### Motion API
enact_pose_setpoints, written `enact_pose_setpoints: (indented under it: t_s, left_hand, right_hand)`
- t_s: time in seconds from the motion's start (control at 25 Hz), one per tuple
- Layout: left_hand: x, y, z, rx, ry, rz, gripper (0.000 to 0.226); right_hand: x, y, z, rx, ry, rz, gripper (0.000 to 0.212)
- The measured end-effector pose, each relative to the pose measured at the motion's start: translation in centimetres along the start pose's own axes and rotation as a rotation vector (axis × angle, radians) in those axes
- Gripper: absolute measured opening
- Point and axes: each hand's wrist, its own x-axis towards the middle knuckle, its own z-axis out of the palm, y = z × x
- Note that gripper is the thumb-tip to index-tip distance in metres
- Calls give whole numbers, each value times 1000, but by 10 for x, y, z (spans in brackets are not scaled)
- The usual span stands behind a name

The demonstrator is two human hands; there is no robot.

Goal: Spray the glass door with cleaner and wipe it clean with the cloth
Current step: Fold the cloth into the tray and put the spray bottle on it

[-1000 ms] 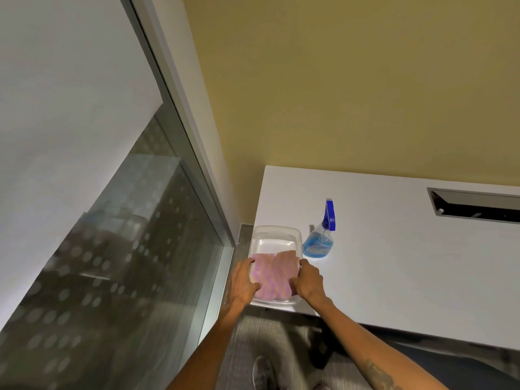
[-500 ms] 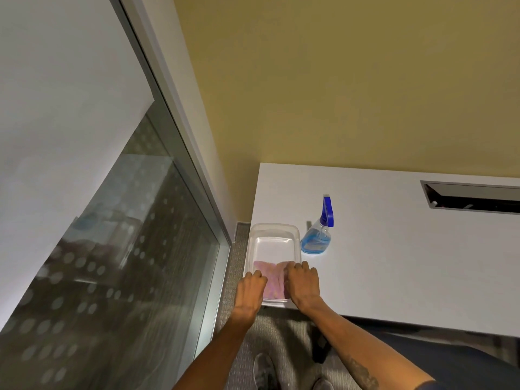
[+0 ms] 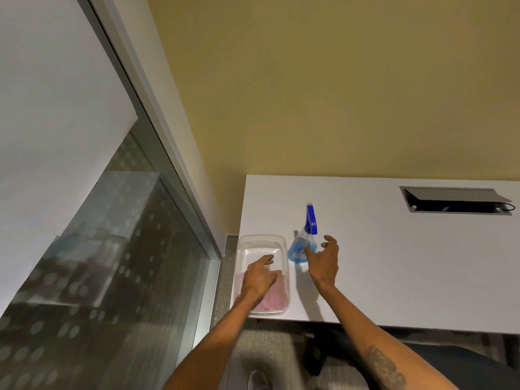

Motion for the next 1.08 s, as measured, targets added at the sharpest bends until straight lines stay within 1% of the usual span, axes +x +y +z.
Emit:
enact_pose_setpoints:
  t_s: [0.08, 0.12, 0.24, 0.36, 0.4, 0.48, 0.6, 0.72, 0.8, 0.92, 1.08]
  left_hand:
    - [8, 14, 9, -61, -23, 22, 63]
    - [12, 18, 14, -75, -42, 36, 63]
    - [16, 21, 24, -126, -110, 65, 64]
    - [16, 21, 20, -185, -106, 78, 58]
    - [16, 20, 15, -196, -74, 77, 55]
    - [14, 17, 2, -209, 46, 76, 48]
    - [9, 14, -20, -275, 220, 61, 44]
    - [3, 17, -35, -279, 286, 88, 44]
    - [1, 16, -40, -275, 302, 133, 44]
    - [-3, 13, -43, -284, 261, 131, 48]
    - [0, 0, -50, -328, 85, -31, 56]
  right_hand:
    - [18, -13, -3, 72, -95, -5, 74]
    - [25, -16, -1, 84, -124, -15, 73]
    - [34, -21, 7, 35, -137, -64, 48]
    - [31, -25, 6, -22, -88, -104, 38]
    - [28, -31, 3, -30, -64, -129, 37]
    - [22, -51, -6, -52, -18, -210, 34]
    - [13, -95, -18, -139, 33, -349, 33]
    - [1, -132, -20, -184, 19, -417, 36]
    - [-9, -138, -10, -152, -41, -421, 38]
    - [-23, -126, 16, -124, -133, -388, 41]
    - [-34, -96, 51, -153, -215, -324, 41]
